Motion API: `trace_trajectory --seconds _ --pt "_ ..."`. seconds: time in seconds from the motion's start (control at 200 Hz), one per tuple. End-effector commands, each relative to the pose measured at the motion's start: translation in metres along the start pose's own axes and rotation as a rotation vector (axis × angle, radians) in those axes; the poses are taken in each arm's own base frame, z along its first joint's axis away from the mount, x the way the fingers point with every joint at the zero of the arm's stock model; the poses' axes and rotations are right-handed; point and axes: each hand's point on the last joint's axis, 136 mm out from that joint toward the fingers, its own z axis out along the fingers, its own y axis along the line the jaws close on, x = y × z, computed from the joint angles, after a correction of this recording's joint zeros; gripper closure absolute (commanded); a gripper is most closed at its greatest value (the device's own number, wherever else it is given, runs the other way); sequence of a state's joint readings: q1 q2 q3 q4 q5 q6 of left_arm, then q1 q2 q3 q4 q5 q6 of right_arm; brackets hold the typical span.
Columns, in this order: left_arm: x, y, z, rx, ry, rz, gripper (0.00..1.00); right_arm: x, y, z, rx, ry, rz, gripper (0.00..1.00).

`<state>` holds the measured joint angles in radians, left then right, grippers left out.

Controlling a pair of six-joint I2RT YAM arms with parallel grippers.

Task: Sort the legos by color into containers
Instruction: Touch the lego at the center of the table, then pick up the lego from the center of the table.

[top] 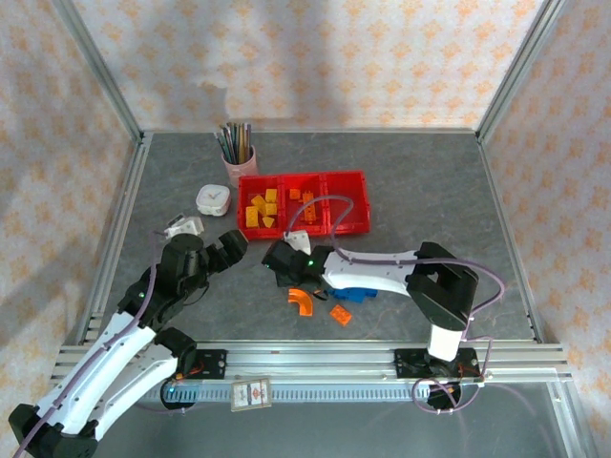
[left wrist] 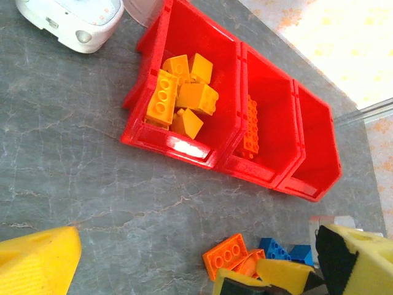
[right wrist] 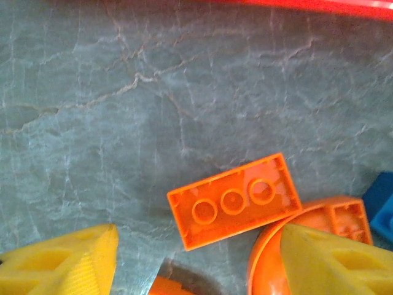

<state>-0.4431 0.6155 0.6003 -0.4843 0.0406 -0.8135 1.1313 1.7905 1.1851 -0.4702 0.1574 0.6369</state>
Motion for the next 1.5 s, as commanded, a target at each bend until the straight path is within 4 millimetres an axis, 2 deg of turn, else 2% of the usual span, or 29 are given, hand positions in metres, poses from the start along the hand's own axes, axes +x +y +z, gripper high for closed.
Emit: trace_trajectory --seconds 0.0,0.255,0.395,0.566,0.676,0.781,0.926,1.036,1.141,1.492 --pt "0.004 0.015 -0.001 -0.049 -0.003 -0.01 0.01 0.005 0.006 0.003 -0.011 -0.012 0.062 0.3" --pt "0.0 0.017 -0.005 -0.058 -0.02 -0.012 0.01 0.014 0.017 0.02 -0.018 0.011 0.049 0.3" --pt "-0.001 0.019 -0.007 -0.065 -0.028 -0.014 0.01 0.016 0.017 0.029 0.007 0.017 0.035 0.3" --pt "-0.003 0.018 -0.007 -0.068 -0.036 -0.016 0.01 0.004 0.028 0.037 0.009 -0.01 0.019 0.3" --pt "-0.004 0.02 -0.008 -0.079 -0.043 -0.017 0.0 -0.015 0.041 0.038 -0.01 -0.054 0.025 0.3" --pt "-0.007 0.021 -0.01 -0.093 -0.056 -0.018 0.01 -0.028 0.045 0.04 -0.013 -0.071 0.035 0.3" --pt "-0.011 0.019 -0.013 -0.09 -0.063 -0.017 0.01 -0.042 0.036 0.028 0.002 -0.107 0.04 0.29" --pt "-0.014 0.017 -0.015 -0.087 -0.075 -0.016 0.0 -0.048 0.023 0.027 0.02 -0.105 0.055 0.26" --pt "-0.017 0.017 -0.015 -0.091 -0.087 -0.018 0.01 -0.05 0.013 0.036 0.034 -0.084 0.065 0.23" --pt "-0.022 0.021 -0.017 -0.116 -0.115 -0.022 0.01 -0.066 0.013 0.064 0.075 -0.094 0.114 0.1"
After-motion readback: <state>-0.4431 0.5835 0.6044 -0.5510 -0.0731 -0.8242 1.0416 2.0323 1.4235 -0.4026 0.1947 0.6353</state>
